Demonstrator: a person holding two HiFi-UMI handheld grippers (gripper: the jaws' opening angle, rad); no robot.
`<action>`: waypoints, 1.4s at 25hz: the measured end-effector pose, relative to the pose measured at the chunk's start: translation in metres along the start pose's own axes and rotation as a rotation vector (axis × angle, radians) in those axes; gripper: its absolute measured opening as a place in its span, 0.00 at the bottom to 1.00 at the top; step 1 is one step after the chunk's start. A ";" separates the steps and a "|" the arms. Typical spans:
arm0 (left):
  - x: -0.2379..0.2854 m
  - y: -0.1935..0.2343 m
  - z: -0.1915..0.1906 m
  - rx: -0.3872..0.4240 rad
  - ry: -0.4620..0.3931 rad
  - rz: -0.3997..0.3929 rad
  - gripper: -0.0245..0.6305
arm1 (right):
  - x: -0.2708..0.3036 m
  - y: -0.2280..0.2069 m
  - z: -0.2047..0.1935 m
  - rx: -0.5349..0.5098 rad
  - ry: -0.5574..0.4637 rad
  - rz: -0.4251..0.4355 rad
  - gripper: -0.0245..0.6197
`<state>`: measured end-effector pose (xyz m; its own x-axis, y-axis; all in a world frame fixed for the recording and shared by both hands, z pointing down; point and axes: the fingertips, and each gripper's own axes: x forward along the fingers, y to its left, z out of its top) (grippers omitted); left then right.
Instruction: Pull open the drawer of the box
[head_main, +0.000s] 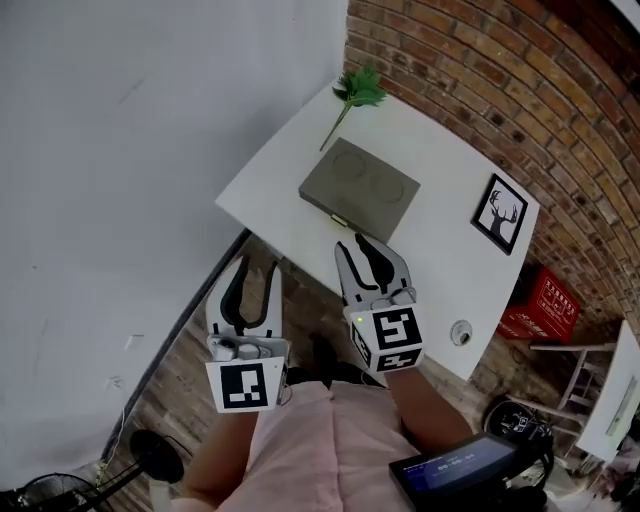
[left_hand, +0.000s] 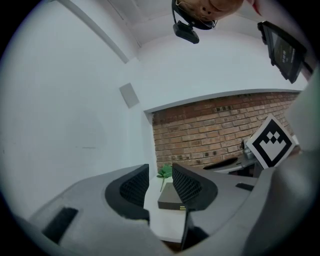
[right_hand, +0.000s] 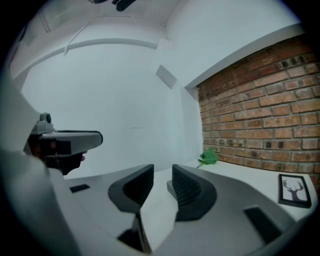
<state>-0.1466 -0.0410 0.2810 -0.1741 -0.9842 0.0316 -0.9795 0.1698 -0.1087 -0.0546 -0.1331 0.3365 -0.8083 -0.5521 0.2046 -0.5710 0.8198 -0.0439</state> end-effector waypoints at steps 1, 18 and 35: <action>0.005 0.001 0.002 0.001 -0.001 -0.005 0.27 | 0.004 -0.002 0.004 0.001 -0.006 -0.001 0.23; 0.116 0.014 0.004 0.018 -0.016 -0.258 0.27 | 0.065 -0.061 0.019 0.090 -0.013 -0.229 0.23; 0.187 0.010 -0.057 0.067 0.108 -0.617 0.28 | 0.088 -0.060 -0.073 0.372 0.153 -0.465 0.23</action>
<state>-0.1951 -0.2206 0.3426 0.4081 -0.8890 0.2078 -0.8951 -0.4344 -0.1006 -0.0812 -0.2197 0.4283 -0.4483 -0.7885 0.4211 -0.8931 0.3749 -0.2489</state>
